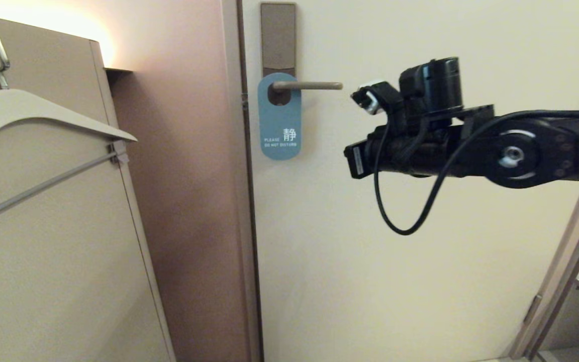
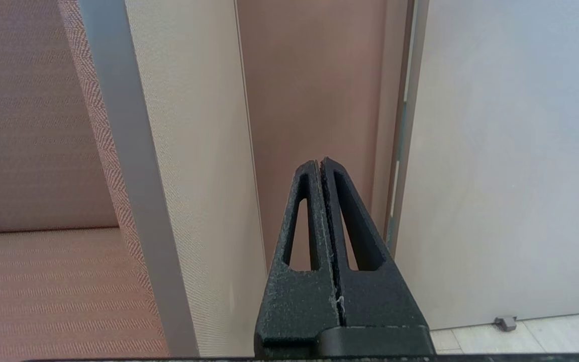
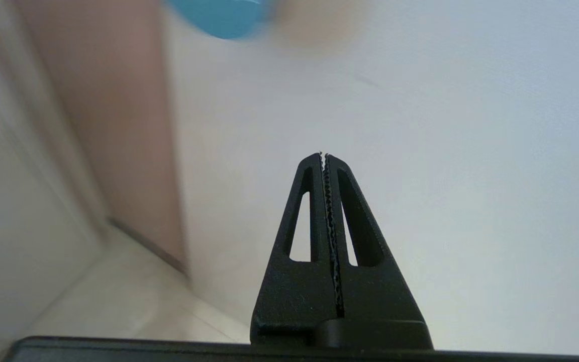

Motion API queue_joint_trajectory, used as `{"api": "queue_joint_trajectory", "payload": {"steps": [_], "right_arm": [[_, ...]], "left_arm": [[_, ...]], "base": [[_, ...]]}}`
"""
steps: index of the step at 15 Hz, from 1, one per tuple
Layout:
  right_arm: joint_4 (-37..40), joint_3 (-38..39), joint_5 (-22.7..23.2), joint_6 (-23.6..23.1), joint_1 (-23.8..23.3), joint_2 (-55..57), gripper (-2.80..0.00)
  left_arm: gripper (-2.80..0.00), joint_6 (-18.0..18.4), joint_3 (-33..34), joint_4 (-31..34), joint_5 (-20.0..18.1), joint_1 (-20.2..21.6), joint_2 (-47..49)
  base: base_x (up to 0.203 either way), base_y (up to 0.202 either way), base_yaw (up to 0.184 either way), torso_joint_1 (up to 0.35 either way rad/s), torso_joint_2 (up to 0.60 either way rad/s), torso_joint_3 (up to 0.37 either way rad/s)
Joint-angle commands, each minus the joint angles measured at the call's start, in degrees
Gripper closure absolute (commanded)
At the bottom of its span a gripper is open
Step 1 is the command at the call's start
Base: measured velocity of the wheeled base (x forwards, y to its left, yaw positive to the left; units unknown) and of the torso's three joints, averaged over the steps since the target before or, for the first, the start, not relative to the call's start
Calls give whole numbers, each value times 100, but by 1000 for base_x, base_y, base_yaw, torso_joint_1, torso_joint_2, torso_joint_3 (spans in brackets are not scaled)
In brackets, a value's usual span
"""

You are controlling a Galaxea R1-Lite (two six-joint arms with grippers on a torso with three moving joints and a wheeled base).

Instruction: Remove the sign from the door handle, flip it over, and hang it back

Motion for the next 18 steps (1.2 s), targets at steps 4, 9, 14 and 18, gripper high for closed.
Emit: {"api": "queue_joint_trajectory", "payload": {"steps": [4,9,14,18], "right_arm": [[271,894,-612,-8,-813,-2362,0],[398,3057,-721,-10,-1805,-4532,0],[334,4614,-718,55,-2273,-6108,0],[-245,6254,-207,53,-2728,-7601,0]], "left_arm": [[0,0,0,7,0,1,-2],[0,0,0,0,0,1,-2],[0,0,0,7,0,1,-2],[0,0,0,7,0,1,-2]], "base": [[0,0,0,0,0,0],[0,0,0,0,0,0],[0,0,0,0,0,0],[0,0,0,0,0,0]]}}
